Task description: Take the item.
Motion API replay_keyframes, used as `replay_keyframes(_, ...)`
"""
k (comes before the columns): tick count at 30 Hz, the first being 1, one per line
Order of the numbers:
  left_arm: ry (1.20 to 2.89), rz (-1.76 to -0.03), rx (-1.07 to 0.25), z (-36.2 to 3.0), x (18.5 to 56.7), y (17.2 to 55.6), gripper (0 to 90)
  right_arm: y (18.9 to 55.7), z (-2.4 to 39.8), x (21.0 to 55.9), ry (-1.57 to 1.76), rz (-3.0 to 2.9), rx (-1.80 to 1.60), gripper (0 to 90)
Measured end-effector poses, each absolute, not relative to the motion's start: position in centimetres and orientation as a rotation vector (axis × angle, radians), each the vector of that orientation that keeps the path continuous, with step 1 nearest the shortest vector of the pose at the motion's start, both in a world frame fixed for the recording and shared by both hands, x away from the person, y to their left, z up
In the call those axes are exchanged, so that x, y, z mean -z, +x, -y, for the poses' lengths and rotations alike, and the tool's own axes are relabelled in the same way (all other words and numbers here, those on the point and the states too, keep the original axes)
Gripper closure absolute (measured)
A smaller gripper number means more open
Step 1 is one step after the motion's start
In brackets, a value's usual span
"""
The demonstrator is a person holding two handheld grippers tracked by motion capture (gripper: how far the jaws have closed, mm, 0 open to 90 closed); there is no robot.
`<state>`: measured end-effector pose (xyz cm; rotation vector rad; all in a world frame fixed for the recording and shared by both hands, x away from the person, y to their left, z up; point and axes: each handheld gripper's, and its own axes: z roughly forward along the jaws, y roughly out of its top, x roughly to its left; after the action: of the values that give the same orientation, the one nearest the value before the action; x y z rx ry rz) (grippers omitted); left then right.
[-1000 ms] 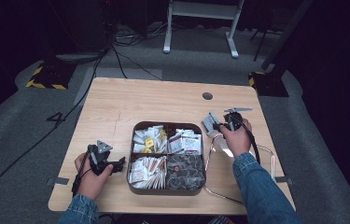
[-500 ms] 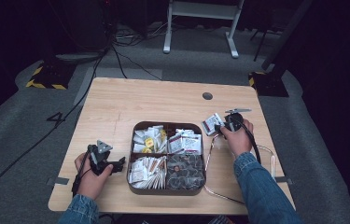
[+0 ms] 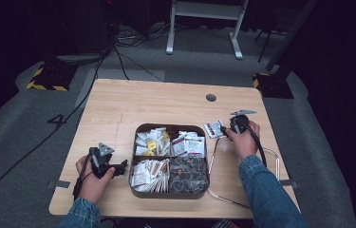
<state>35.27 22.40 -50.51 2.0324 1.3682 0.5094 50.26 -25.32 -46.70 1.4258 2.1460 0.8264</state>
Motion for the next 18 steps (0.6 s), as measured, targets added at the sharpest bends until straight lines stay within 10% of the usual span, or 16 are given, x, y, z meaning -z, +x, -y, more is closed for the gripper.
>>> replay_keyframes(18,2.033,-1.368,-0.509,-22.4,50.5,35.3,12.7,47.2,25.8,42.5,1.352,-2.105,-1.069,47.4)
